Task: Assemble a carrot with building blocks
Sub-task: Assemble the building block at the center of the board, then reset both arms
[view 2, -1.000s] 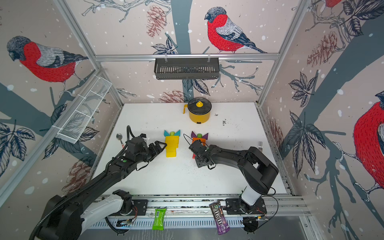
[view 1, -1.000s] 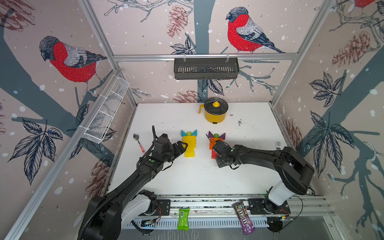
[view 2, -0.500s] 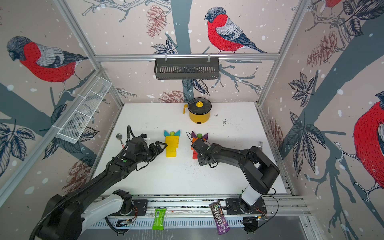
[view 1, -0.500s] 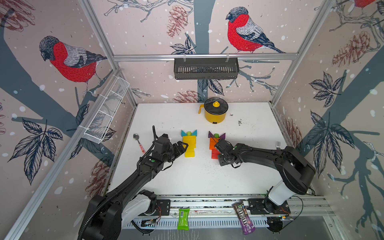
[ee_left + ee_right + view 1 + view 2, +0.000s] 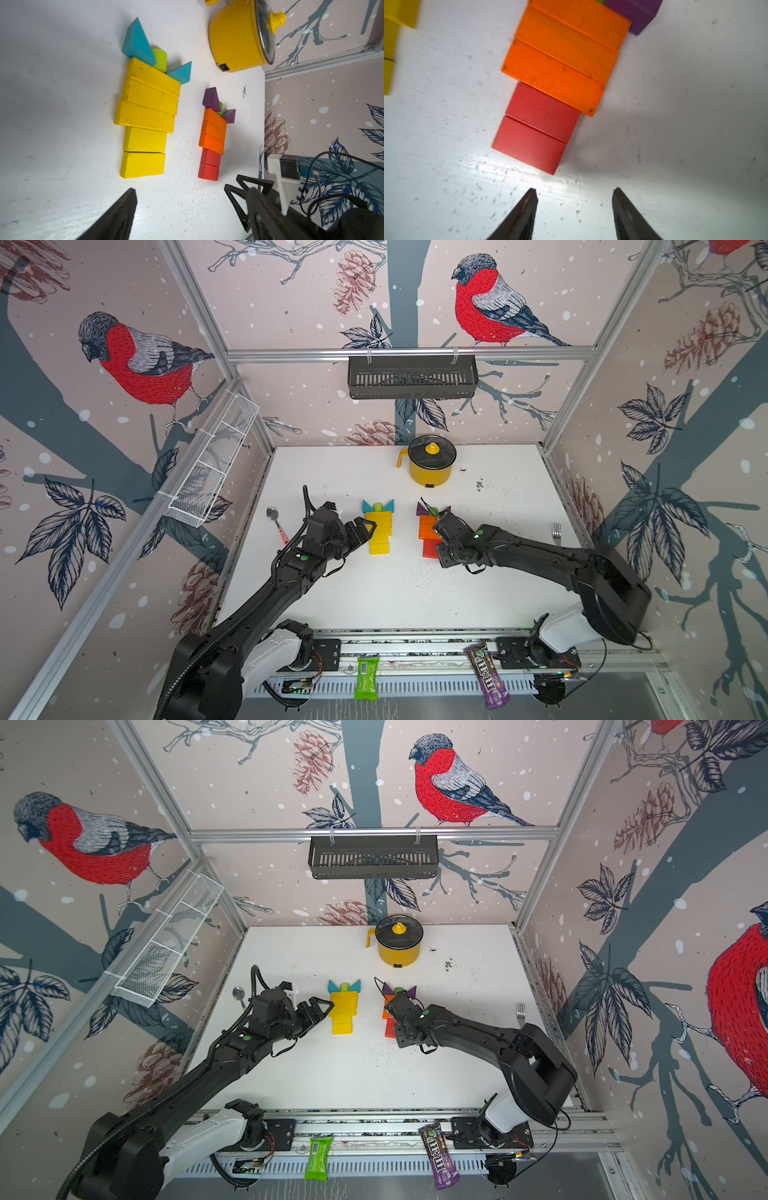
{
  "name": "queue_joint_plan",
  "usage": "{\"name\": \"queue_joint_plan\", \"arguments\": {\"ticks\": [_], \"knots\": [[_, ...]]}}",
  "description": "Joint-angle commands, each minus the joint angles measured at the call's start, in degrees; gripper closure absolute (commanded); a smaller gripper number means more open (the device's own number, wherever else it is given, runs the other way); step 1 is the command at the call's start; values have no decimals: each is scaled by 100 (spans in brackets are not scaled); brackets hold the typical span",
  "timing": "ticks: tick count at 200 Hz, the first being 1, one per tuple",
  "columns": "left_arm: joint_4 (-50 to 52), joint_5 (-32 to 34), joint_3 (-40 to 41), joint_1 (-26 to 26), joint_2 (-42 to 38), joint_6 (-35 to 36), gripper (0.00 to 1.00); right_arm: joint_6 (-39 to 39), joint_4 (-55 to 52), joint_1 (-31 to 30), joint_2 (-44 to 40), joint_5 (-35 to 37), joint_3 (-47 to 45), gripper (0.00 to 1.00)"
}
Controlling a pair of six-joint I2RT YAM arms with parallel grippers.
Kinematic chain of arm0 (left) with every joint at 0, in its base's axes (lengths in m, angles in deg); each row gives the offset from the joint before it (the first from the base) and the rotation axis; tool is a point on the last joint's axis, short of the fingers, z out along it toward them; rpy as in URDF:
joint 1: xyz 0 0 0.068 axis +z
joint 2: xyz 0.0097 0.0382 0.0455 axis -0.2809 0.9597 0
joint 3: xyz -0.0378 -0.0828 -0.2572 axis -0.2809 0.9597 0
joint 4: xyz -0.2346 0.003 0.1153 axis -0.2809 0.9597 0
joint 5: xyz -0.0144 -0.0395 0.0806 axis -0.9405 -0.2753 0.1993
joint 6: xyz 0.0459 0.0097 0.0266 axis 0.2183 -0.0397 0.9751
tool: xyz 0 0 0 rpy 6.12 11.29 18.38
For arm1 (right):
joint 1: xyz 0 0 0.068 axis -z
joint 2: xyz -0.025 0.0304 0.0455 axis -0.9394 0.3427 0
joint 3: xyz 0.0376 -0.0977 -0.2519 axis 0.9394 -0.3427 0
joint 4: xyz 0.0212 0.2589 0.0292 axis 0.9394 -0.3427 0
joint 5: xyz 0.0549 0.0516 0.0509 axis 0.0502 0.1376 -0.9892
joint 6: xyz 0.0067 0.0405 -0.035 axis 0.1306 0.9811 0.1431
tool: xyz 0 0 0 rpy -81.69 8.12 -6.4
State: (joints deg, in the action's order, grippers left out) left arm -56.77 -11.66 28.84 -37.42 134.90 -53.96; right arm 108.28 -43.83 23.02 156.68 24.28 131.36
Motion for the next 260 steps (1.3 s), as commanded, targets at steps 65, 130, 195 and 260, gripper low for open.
{"name": "queue_joint_plan", "arguments": {"ticks": [65, 130, 195, 260], "knots": [[1721, 2487, -1498, 1, -866, 2217, 1, -768, 1970, 177, -2734, 1561, -407, 1], [633, 4173, -583, 1, -1612, 2119, 1, -1158, 2576, 436, -2321, 2482, -1129, 1], [-743, 4312, -128, 57, -944, 4131, 1, -1664, 4174, 2174, -3106, 223, -2373, 1], [-2730, 2605, 669, 1846, 602, 4627, 1, -1935, 5076, 2969, -3100, -202, -2801, 1]]}}
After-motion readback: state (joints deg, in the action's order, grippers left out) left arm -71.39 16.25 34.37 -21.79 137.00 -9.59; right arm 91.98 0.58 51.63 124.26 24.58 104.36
